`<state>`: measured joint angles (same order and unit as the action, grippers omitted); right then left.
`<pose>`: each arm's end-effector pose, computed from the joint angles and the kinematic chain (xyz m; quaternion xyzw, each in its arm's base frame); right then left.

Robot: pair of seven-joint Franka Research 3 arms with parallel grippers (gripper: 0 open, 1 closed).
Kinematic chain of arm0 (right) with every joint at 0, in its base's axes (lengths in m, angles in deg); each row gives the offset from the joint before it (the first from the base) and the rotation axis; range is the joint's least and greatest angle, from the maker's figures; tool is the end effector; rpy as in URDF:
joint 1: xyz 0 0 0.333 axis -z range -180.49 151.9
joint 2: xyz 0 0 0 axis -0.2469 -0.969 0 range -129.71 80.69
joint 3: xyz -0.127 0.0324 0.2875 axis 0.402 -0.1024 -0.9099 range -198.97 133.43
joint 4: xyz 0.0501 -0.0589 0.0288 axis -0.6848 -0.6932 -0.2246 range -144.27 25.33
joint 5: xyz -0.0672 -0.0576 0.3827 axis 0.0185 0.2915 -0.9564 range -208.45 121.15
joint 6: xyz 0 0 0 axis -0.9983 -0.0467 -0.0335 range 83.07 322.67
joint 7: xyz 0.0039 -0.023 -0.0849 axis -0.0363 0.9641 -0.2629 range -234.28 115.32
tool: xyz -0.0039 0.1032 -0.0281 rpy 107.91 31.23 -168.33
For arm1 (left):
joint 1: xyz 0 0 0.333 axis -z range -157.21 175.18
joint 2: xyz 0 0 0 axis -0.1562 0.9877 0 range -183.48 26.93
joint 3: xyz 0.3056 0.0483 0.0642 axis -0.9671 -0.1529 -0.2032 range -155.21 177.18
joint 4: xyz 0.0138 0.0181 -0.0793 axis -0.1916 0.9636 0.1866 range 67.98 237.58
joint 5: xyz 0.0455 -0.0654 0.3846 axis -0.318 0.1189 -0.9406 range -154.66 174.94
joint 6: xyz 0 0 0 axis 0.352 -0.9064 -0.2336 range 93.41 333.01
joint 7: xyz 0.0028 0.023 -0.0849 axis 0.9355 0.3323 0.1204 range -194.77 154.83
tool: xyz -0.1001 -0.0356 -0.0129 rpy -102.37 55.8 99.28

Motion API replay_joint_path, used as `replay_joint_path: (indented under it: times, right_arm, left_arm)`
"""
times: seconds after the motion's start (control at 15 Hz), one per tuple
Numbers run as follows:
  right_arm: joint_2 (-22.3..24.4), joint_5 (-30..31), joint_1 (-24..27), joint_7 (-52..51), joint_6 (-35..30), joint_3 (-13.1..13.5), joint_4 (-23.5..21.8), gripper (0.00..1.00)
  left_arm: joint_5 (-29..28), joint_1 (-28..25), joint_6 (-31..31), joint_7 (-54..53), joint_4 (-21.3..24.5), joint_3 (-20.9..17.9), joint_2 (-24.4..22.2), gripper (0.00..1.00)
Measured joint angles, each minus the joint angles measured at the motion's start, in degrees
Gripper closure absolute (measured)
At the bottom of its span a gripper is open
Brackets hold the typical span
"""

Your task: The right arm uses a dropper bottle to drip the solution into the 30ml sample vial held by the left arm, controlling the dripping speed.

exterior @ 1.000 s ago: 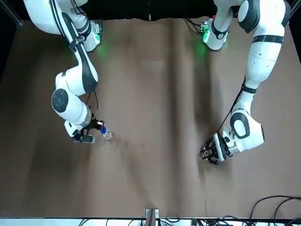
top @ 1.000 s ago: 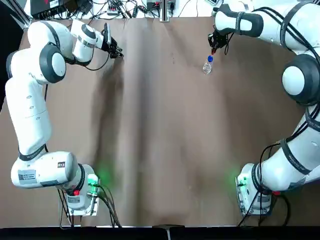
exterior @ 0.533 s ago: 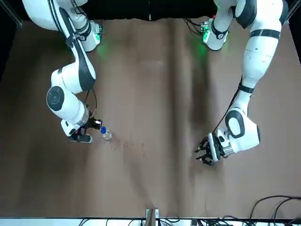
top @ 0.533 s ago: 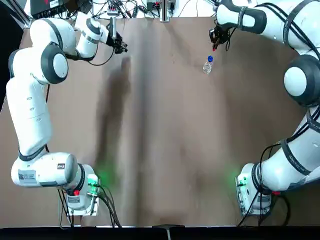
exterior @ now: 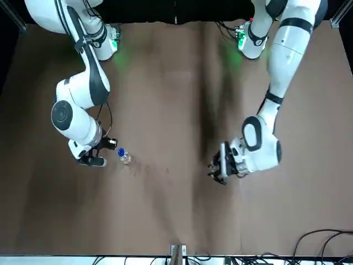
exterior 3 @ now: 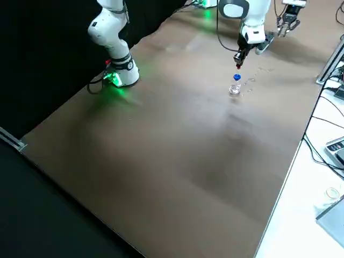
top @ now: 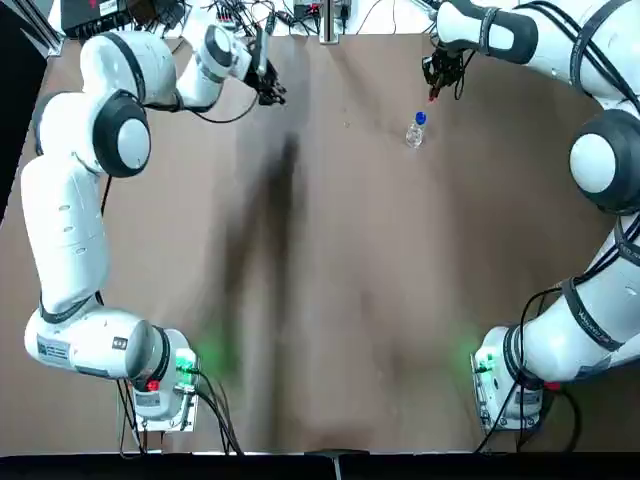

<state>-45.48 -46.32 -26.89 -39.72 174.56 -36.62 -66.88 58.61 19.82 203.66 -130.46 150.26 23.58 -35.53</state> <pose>0.6201 0.1818 0.3676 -0.9982 0.0418 0.0363 0.0225 0.6630 -0.2699 0.2283 0.6273 -0.6873 0.2694 0.2479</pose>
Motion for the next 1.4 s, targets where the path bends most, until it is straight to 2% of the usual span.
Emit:
replay_joint_path:
  times: [0.13, 0.4, 0.73, 1.13, 1.4]
  right_arm:
    - [0.5, 0.56, 0.35, -0.08, -1.75, 0.03, 0.78, 0.86]
    - [1.37, 0.64, 0.66, -0.42, -5.81, 0.03, 2.55, 0.86]
    - [1.4, 0.63, 0.65, -0.42, -9.23, -0.08, 5.53, 0.86]
    - [1.42, 0.17, 0.43, -0.42, -11.6, -0.93, 7.91, 0.86]
    - [1.76, -4.69, 0.17, -0.42, -11.61, -1.52, 8.42, 0.86]
  left_arm:
    - [-0.03, 4.09, 0.81, 2.3, -0.36, 0.11, 0.0, 0.69]
    - [-0.15, 11.7, 9.1, 6.63, -0.67, -0.47, 0.01, 0.69]
    - [-0.49, 19.13, 12.79, 12.3, -0.78, -4.96, 0.02, 0.69]
    - [-0.7, 25.98, 16.93, 18.76, -0.98, -8.41, 0.01, 0.69]
    - [-0.73, 30.64, 18.32, 22.65, -1.26, -11.64, 0.01, 0.69]
